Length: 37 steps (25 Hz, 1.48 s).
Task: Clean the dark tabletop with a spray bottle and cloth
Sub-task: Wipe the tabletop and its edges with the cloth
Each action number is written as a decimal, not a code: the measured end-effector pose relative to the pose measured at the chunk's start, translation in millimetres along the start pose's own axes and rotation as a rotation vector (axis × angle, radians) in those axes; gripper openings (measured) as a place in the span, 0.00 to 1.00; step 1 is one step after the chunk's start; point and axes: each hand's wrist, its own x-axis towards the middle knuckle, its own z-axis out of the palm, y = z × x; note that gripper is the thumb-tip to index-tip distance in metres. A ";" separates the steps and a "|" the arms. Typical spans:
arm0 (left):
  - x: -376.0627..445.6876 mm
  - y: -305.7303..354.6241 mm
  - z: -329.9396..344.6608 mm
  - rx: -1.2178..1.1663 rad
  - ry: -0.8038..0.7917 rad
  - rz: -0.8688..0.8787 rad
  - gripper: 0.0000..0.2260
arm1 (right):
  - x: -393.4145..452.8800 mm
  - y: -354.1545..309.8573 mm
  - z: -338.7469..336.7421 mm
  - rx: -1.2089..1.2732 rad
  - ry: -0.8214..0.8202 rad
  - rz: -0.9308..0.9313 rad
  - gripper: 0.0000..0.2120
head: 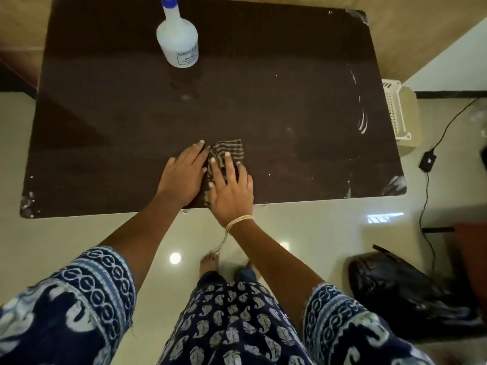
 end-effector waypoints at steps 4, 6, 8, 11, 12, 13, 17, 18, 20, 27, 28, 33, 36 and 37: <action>-1.4 -2.0 5.3 0.049 -0.008 0.018 0.24 | 0.6 48.6 -6.7 -0.066 0.031 0.182 0.27; -2.9 0.2 7.7 0.053 -0.011 0.000 0.24 | -2.5 86.2 -19.2 -0.084 0.055 0.365 0.28; -4.1 2.6 9.3 0.067 -0.022 -0.010 0.24 | -6.4 124.0 -37.6 -0.094 0.092 0.458 0.29; 2.0 7.0 3.3 0.104 -0.022 -0.009 0.25 | 10.4 141.3 -60.3 0.028 0.094 0.599 0.30; 5.4 8.6 0.0 0.109 -0.021 -0.005 0.24 | 19.4 128.9 -63.9 0.098 0.139 0.645 0.30; 10.1 10.4 -2.8 0.112 -0.013 0.003 0.23 | 29.4 108.2 -65.2 0.129 0.187 0.634 0.30; 26.3 20.9 -7.1 0.074 0.017 0.024 0.21 | 42.0 19.4 -34.6 0.016 0.015 0.182 0.32; 29.1 23.8 -5.7 0.079 0.019 0.036 0.21 | 40.5 17.8 -24.9 -0.015 -0.043 0.132 0.33; 35.1 28.3 -2.3 0.078 0.022 0.061 0.22 | 48.0 49.3 -21.6 -0.051 -0.032 0.139 0.37; 57.2 64.0 2.2 0.068 -0.006 0.036 0.24 | 27.6 234.3 -73.7 -0.008 0.077 0.567 0.38; 62.8 71.5 1.4 0.061 -0.004 0.039 0.24 | 27.1 242.8 -80.3 0.006 0.086 0.597 0.37; 99.0 101.0 0.7 -0.018 0.047 -0.028 0.22 | 83.5 179.5 -73.6 0.111 0.199 0.352 0.38; 121.5 111.1 -0.8 -0.030 0.072 -0.059 0.22 | 119.6 147.2 -52.4 0.047 0.048 -0.007 0.31; 127.4 112.8 -1.5 -0.020 0.078 -0.069 0.23 | 129.7 157.7 -50.9 0.023 0.002 -0.021 0.31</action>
